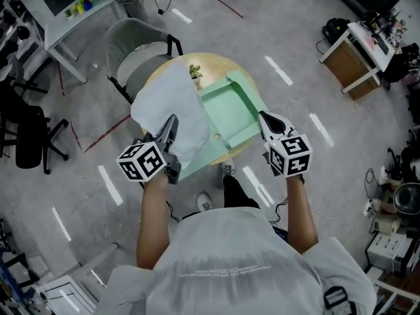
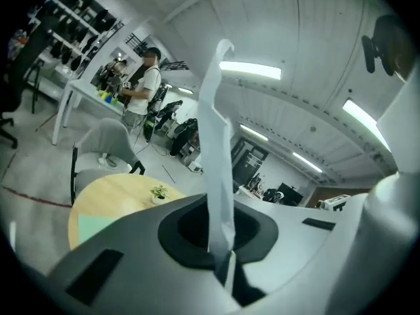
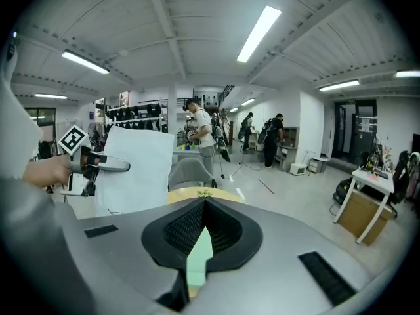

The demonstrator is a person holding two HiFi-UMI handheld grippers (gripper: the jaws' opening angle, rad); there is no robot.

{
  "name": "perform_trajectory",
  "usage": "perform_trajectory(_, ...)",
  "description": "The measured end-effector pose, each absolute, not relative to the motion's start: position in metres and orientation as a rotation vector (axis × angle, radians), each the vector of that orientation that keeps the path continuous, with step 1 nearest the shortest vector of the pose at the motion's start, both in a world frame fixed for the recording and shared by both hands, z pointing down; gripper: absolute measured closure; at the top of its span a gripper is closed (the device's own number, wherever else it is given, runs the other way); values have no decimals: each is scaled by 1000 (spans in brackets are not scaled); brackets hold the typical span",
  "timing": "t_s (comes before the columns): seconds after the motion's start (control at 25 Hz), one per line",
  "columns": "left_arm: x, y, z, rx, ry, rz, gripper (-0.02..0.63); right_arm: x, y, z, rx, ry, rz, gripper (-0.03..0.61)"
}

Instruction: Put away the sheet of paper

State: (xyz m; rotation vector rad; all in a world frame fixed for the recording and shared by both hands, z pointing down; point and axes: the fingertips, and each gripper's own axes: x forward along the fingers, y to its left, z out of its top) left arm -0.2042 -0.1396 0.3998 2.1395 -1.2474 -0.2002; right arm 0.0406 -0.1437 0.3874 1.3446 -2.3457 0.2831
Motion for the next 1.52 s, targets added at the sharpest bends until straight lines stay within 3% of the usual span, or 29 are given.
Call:
perform_trajectory(0.6,-177,-189,522,1709,-1011,-354,595,45,-217,457,1235,-2339,468,557)
perform_trajectory(1.2,-155,-180,624,1481,-949,-337,595,64,-226,508,1163,-2272,547,555)
perform_trajectory(1.52,-165,-176,656,1473,-1038,-181,595,75,-231,524,1159,-2254,597,557)
